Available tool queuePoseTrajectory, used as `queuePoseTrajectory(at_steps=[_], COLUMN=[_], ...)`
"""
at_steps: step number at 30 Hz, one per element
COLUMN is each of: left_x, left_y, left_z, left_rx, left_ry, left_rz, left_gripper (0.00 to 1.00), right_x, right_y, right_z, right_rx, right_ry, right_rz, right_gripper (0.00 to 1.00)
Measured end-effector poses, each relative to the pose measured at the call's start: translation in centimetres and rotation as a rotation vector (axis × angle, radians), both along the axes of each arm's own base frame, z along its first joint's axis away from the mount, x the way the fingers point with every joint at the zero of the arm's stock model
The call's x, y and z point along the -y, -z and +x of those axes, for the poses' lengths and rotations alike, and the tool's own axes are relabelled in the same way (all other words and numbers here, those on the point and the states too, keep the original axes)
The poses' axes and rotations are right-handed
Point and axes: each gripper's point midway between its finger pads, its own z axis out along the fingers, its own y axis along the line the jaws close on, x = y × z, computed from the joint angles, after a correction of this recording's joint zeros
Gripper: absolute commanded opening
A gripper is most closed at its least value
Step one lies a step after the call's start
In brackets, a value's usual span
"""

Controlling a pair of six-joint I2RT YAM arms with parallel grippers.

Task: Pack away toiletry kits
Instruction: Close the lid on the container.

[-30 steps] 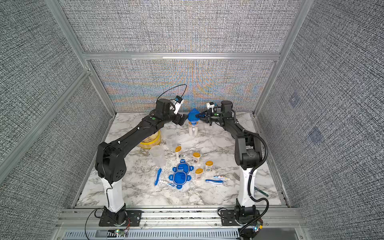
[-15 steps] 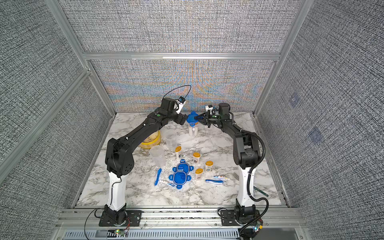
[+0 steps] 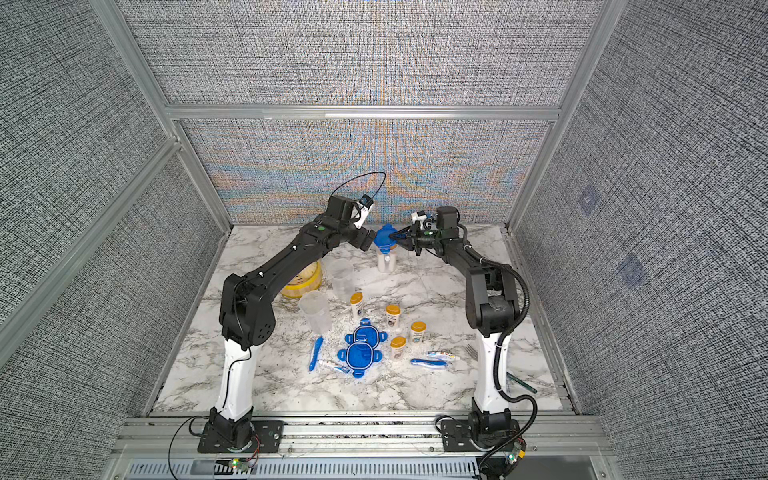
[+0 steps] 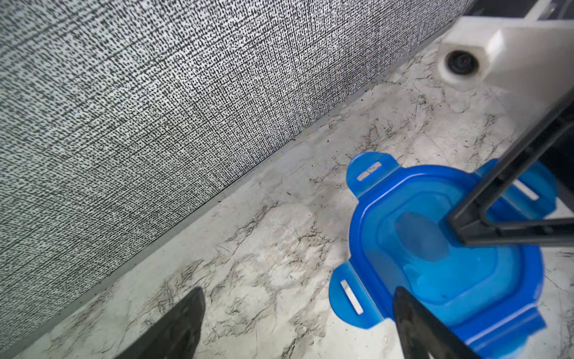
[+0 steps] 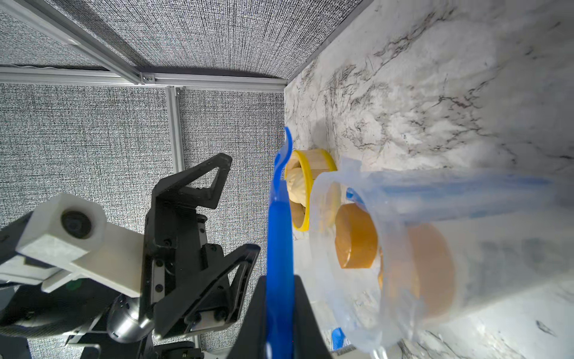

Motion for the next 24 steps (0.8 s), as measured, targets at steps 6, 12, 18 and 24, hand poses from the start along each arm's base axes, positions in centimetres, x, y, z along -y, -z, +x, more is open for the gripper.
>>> queuePoseTrajectory(at_steps=[6,12,18,24], left_x=[0.3,0.4,0.5,0.6], left_y=[0.2,1.2,1.6,2.2], left_z=[0.3,0.6,0.7,0.9], left_rx=[-0.005,-0.025,-0.026,-0.041], left_ry=[0.007,0.013,0.025,0.028], left_rz=[0.008,0.029,0.049,0.062], left_gripper=[0.92,0.92,0.92,0.92], right_x=[0.0,0.0,0.0,0.0], right_y=[0.3,0.8,1.2,1.6], right_z=[0.2,0.2,0.3,0.2], right_rx=[-0.005,-0.023,-0.031,-0.039], right_ry=[0.002,0.002,0.004,0.004], right_rz=[-0.002,-0.004,-0.008,-0.015], right_gripper=[0.00,0.00,0.00,0.00])
